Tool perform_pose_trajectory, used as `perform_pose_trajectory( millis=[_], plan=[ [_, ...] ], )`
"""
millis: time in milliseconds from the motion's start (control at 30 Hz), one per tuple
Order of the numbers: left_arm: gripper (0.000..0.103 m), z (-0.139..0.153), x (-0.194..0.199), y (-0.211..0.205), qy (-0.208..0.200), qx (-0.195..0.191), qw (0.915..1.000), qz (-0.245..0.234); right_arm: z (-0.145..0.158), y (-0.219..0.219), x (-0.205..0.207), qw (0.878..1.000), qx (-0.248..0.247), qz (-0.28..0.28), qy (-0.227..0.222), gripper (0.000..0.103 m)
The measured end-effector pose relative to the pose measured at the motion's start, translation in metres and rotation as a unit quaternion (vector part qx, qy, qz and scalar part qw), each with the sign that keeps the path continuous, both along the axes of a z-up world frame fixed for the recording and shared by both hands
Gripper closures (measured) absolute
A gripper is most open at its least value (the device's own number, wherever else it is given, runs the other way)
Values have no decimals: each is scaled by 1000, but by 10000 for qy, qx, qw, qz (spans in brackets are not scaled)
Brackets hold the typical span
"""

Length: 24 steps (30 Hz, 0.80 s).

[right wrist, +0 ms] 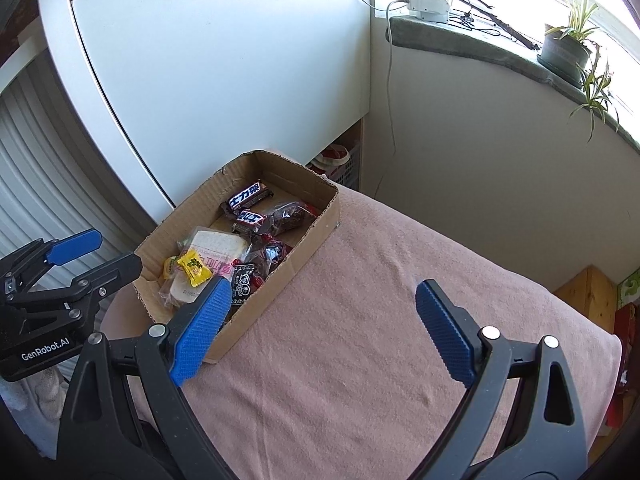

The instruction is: Organize snacks

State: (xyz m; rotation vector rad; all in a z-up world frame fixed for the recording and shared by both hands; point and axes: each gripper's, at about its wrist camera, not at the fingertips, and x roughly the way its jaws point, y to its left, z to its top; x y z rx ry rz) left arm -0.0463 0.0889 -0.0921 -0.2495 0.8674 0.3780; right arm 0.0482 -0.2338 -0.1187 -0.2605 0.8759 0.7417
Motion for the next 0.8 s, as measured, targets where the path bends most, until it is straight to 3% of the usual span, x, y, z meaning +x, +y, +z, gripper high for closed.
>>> perform_pose_trajectory(
  millis=[800],
  plan=[
    [32,7,-14,-5,-82,54,10000,-2,0,-2,-16,10000,2,-26,8,8]
  ],
)
